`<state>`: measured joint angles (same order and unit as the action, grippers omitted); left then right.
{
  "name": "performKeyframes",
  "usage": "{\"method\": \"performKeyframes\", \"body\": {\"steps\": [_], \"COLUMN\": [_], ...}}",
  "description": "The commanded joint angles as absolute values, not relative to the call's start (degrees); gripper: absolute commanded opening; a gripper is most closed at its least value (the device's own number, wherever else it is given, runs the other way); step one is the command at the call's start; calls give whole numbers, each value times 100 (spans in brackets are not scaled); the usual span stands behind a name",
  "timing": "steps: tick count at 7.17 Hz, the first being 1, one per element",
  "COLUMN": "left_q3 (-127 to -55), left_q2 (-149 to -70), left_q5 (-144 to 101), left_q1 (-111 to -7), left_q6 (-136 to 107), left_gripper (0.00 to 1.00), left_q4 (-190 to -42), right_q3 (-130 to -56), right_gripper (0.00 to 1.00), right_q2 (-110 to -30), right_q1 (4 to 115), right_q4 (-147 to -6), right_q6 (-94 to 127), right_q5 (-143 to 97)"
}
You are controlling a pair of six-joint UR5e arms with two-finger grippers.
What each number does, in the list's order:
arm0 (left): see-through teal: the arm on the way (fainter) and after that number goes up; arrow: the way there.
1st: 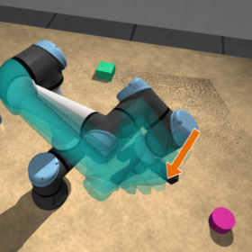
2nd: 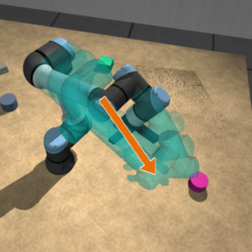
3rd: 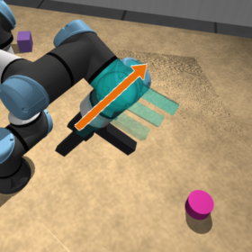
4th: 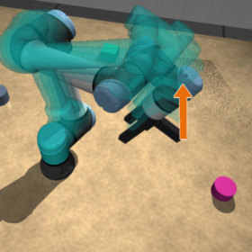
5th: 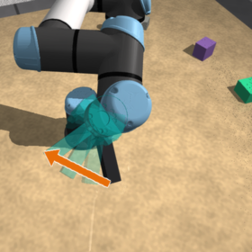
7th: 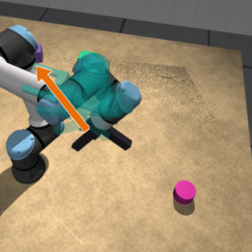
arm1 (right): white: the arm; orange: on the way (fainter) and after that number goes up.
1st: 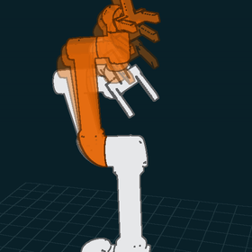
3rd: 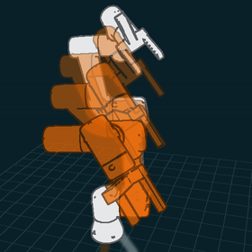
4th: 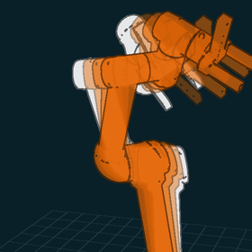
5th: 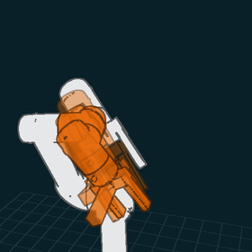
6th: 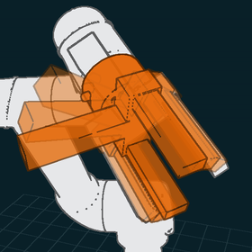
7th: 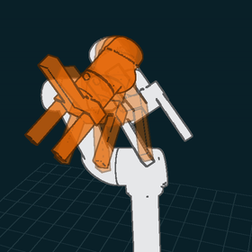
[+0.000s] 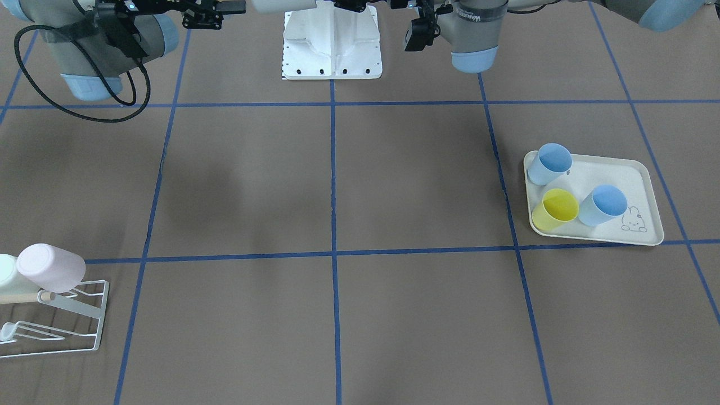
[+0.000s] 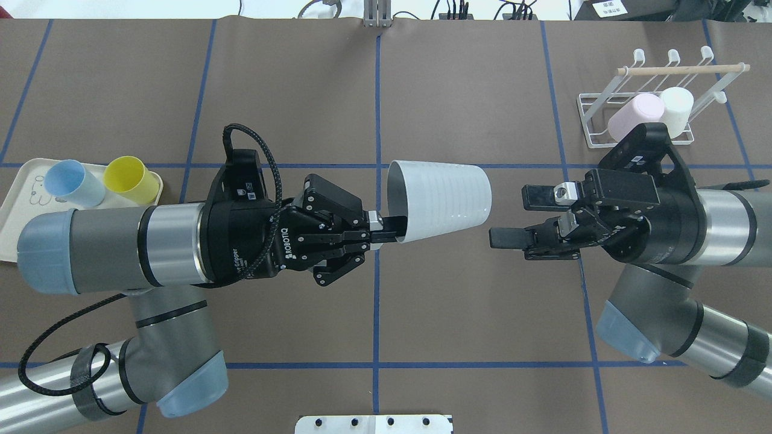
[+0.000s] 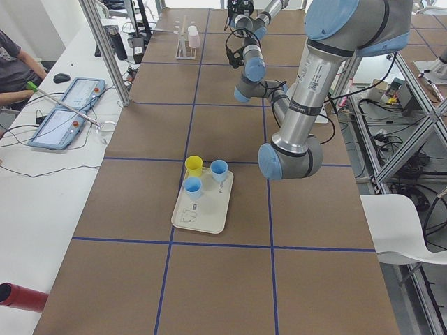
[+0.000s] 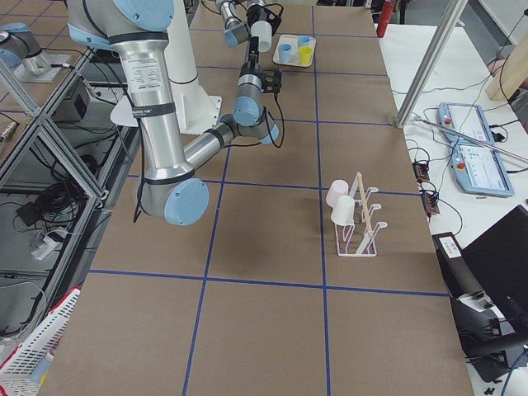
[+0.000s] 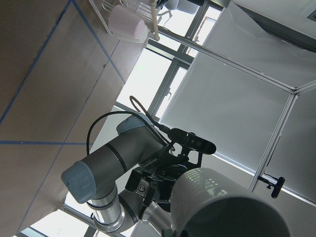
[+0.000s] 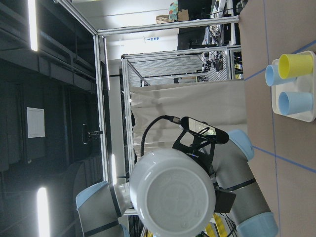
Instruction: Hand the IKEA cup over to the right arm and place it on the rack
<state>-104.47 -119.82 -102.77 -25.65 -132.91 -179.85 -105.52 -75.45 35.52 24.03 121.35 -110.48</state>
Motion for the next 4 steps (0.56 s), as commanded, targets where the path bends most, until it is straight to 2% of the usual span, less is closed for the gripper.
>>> {"method": "performKeyframes", "body": {"steps": [1,4], "left_q3": [-10433,-10441], "left_q2": [-12050,-12059], "left_q5": [-10274,-10283], "left_q1": [-2505,-2444], "left_q6": [-13298,-13307], "left_gripper": [0,0], "left_q4": [-17982,-17982], "right_q3": [-10538,-10486], "right_gripper": [98,98], "right_q2": [-7392,-7339], "right_q1": [3472,3463], "right_q4": [2373,2364], "right_q6": [12138,12129], "right_q5": [-10978,-10951]}}
